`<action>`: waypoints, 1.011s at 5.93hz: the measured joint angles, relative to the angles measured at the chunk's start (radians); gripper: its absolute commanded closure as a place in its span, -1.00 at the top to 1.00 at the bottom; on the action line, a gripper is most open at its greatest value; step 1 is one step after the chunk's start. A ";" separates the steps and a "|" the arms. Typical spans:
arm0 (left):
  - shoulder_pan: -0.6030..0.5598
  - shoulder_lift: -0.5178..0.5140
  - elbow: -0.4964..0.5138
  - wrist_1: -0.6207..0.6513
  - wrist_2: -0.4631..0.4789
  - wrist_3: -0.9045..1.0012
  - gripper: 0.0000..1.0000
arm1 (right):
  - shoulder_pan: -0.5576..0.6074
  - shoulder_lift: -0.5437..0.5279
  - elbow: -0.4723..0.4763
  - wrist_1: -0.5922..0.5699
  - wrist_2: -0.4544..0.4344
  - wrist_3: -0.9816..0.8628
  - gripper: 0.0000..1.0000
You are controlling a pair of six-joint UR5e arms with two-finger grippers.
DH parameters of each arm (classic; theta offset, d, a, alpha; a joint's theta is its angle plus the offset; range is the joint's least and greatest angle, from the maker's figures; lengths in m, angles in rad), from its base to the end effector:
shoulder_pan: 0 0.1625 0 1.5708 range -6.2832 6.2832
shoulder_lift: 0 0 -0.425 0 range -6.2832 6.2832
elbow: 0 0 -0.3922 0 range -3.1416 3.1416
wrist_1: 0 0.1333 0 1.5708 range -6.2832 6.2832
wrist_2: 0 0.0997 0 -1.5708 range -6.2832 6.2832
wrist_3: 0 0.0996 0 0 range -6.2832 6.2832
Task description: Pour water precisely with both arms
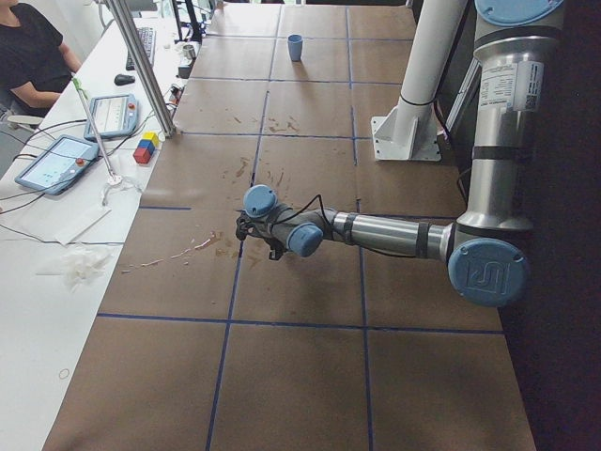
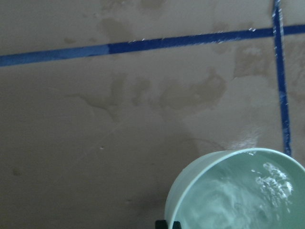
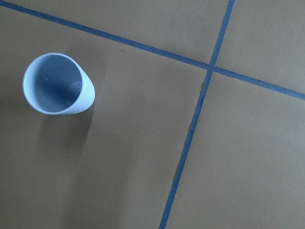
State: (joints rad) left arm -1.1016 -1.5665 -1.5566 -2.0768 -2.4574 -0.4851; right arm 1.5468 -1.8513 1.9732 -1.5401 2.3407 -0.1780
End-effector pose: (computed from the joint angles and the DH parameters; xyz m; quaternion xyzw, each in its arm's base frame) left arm 0.1796 -0.4784 0.6037 0.0025 0.4699 0.0965 0.8774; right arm 0.0548 -0.3825 0.5787 0.0992 -0.3679 -0.1217 0.9165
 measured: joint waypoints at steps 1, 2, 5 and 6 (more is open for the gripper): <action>-0.001 0.004 0.032 -0.051 -0.012 0.000 -1.00 | 0.000 -0.001 0.004 0.000 0.000 0.000 1.00; -0.002 0.004 0.044 -0.068 -0.026 0.001 -1.00 | 0.000 -0.001 0.009 0.000 0.000 0.000 1.00; -0.002 -0.003 0.075 -0.074 -0.028 0.002 -1.00 | 0.000 -0.003 0.012 0.000 0.000 0.000 1.00; -0.001 -0.006 0.086 -0.075 -0.027 0.002 -0.94 | -0.001 -0.003 0.012 0.000 0.000 0.000 1.00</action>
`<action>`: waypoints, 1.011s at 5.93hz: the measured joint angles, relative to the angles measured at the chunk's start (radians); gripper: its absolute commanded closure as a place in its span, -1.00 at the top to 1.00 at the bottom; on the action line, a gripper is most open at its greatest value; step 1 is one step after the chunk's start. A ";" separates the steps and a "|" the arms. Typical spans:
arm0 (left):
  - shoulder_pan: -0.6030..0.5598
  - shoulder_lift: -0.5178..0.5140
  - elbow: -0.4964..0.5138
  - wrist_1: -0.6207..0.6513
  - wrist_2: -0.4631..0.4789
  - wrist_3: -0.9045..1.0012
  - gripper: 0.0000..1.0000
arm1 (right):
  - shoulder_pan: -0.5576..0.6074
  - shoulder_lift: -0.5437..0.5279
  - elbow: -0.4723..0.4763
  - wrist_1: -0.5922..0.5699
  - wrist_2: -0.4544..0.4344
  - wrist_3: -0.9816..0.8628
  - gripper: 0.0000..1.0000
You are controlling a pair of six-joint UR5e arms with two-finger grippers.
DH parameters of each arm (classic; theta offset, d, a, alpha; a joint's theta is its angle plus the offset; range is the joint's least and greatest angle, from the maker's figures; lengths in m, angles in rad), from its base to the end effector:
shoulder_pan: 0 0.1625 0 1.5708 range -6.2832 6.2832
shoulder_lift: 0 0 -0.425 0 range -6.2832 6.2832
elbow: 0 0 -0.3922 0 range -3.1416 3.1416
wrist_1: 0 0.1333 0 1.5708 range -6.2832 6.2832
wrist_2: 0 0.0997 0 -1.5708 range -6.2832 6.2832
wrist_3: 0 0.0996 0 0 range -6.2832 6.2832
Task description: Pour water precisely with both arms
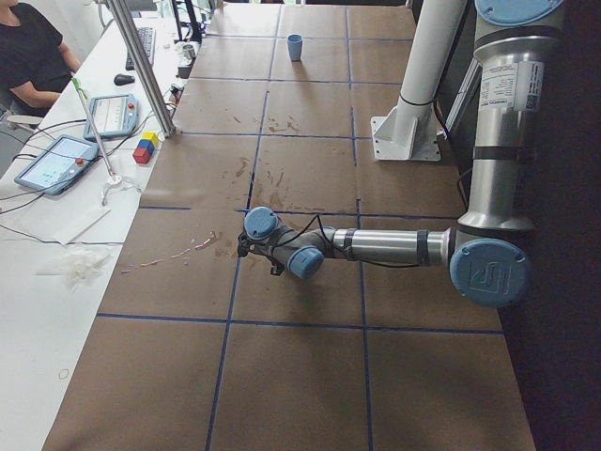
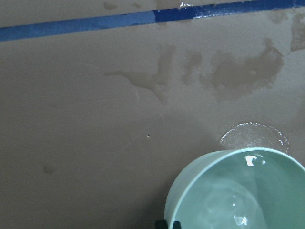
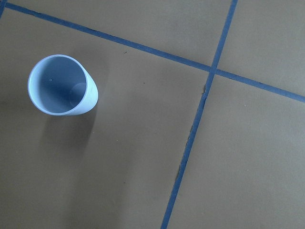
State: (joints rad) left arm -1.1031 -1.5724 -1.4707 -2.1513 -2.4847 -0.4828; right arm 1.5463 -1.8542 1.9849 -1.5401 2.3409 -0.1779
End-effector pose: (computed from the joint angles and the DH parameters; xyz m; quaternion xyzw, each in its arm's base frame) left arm 0.1802 -0.4776 0.6337 -0.0056 0.4790 0.0987 0.8722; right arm 0.0546 -0.3814 0.5740 0.1032 -0.3676 -0.1234 0.9160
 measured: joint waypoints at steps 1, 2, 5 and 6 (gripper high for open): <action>0.000 -0.003 0.011 -0.001 0.001 0.002 -0.84 | 0.000 0.001 0.001 0.000 0.000 0.000 1.00; 0.000 -0.003 0.017 -0.001 0.001 0.004 -0.17 | 0.000 0.001 0.001 0.000 0.000 0.000 1.00; -0.001 -0.003 0.023 -0.001 0.002 0.002 0.85 | 0.000 0.002 0.000 0.000 0.000 0.000 1.00; -0.015 -0.004 0.019 0.001 -0.001 0.001 0.85 | 0.000 0.002 0.000 0.000 0.000 0.000 1.00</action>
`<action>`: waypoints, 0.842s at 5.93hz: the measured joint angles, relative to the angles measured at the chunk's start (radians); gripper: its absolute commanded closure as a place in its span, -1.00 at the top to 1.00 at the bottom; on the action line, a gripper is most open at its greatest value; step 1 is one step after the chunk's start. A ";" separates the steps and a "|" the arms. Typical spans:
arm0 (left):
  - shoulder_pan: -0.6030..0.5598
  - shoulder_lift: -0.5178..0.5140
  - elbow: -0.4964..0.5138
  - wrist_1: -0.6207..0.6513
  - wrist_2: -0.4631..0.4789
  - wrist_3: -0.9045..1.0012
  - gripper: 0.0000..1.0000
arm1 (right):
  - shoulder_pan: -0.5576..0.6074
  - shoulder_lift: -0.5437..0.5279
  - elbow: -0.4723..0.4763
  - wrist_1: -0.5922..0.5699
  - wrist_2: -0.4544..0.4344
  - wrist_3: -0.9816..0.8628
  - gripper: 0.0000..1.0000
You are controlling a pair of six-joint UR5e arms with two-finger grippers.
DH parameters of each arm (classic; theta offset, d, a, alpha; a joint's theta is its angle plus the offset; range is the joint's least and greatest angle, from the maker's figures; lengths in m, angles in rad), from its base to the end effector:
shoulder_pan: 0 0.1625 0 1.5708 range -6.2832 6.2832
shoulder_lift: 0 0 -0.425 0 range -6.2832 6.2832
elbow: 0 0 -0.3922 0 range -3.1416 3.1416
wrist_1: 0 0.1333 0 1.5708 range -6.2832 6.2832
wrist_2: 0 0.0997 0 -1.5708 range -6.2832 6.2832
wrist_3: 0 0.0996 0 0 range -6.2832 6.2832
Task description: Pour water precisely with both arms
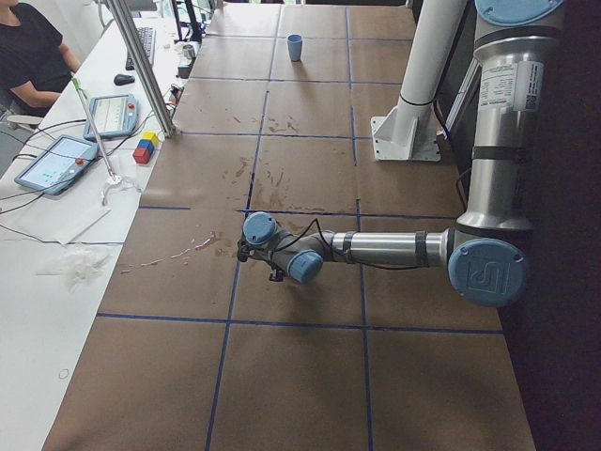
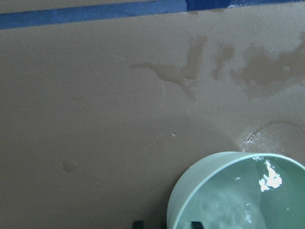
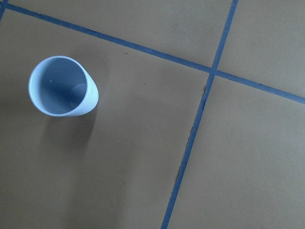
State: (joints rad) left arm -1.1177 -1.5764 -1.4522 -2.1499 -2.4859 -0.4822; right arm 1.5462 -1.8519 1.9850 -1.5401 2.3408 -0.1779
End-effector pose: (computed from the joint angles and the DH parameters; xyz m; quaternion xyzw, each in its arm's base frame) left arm 0.1737 -0.4809 0.6412 -0.0088 0.4771 0.0893 0.8743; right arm 0.0546 -0.3823 0.5731 0.1043 -0.3674 -0.1239 0.9159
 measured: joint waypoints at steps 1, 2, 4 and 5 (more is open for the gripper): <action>-0.035 -0.002 -0.012 0.004 -0.005 -0.002 0.89 | 0.000 0.000 0.000 0.000 0.000 0.000 1.00; -0.082 -0.004 -0.030 0.007 -0.006 -0.002 0.99 | 0.000 0.000 -0.001 -0.001 0.000 0.000 1.00; -0.195 0.001 -0.079 0.010 0.003 0.003 1.00 | 0.000 -0.004 -0.003 -0.001 0.001 0.000 1.00; -0.240 0.005 -0.093 0.009 0.014 0.008 1.00 | 0.000 -0.005 -0.003 0.001 0.001 0.002 1.00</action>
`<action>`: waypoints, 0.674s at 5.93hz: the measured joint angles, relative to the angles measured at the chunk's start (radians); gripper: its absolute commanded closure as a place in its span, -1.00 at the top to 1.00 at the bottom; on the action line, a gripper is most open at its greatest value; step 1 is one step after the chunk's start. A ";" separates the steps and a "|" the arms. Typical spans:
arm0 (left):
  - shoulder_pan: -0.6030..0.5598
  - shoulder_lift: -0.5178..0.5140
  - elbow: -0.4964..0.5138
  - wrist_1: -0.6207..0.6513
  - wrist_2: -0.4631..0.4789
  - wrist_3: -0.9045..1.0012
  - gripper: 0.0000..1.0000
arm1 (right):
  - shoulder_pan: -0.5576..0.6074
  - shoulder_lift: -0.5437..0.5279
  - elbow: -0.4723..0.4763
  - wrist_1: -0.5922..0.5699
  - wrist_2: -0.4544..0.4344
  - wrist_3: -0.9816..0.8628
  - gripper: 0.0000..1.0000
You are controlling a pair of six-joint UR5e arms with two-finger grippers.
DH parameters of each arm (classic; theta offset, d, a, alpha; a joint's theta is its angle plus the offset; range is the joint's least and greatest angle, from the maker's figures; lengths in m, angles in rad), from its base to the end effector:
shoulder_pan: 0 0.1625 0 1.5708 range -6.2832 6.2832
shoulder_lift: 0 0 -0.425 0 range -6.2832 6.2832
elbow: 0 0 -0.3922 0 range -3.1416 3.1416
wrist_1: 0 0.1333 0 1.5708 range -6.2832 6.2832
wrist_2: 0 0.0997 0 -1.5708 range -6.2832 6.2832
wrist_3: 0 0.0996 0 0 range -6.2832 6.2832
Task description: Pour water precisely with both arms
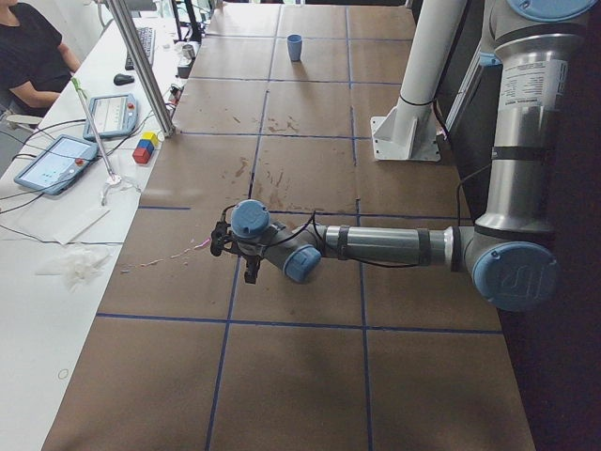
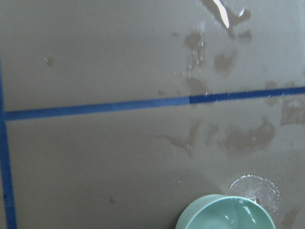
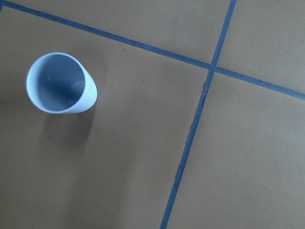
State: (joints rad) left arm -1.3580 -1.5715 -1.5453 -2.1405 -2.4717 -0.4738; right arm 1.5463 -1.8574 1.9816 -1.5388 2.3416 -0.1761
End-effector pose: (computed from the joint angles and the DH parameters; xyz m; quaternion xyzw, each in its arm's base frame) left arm 0.0537 -0.5099 0.5984 0.0870 0.4764 0.0033 0.8749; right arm 0.0546 -0.3801 0.5766 0.1005 -0.3682 -0.1217 0.9162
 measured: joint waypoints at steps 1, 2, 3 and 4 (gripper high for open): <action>-0.027 0.003 -0.005 0.001 0.018 0.020 1.00 | 0.000 0.000 0.000 0.002 0.000 0.006 1.00; -0.038 0.016 -0.009 0.004 0.033 0.051 1.00 | 0.000 -0.002 -0.002 0.003 0.001 0.011 1.00; -0.042 0.045 -0.015 0.008 0.039 0.084 1.00 | 0.000 -0.001 -0.009 0.005 0.000 0.018 1.00; -0.048 0.070 -0.018 0.039 0.042 0.134 1.00 | 0.000 0.003 -0.022 0.012 -0.001 0.027 1.00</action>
State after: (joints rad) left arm -1.4064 -1.5010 -1.5628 -2.1015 -2.4300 -0.3399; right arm 1.5463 -1.8545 1.9601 -1.5264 2.3408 -0.1493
